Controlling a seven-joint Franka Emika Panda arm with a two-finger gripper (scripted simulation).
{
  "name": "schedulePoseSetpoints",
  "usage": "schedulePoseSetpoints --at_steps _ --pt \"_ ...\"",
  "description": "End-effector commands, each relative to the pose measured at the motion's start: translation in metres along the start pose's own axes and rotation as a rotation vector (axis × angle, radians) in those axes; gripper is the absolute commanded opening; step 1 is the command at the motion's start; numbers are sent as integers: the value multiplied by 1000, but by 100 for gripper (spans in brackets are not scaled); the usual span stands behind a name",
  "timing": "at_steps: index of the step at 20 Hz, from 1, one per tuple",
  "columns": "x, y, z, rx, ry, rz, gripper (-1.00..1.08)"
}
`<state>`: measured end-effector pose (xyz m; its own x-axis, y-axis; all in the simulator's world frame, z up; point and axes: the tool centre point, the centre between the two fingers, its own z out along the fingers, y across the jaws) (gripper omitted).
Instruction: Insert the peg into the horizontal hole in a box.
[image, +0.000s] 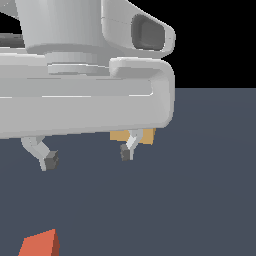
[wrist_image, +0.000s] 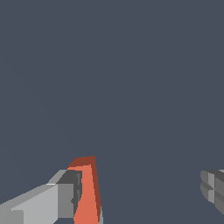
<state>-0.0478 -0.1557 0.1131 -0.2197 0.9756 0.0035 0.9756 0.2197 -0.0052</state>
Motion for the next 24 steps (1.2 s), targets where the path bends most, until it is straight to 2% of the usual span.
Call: schedulePoseSetpoints --at_steps 1,7,13,19,24 --pt "-23 -10 7 -1 -1 -21 100" --pt "-80 -30 25 -2 -2 -68 100" --pt "-123 -42 38 -4 -3 -104 100" --pt "-149 -47 45 -5 -4 -125 100" --pt "-155 -47 47 -5 -4 -130 100"
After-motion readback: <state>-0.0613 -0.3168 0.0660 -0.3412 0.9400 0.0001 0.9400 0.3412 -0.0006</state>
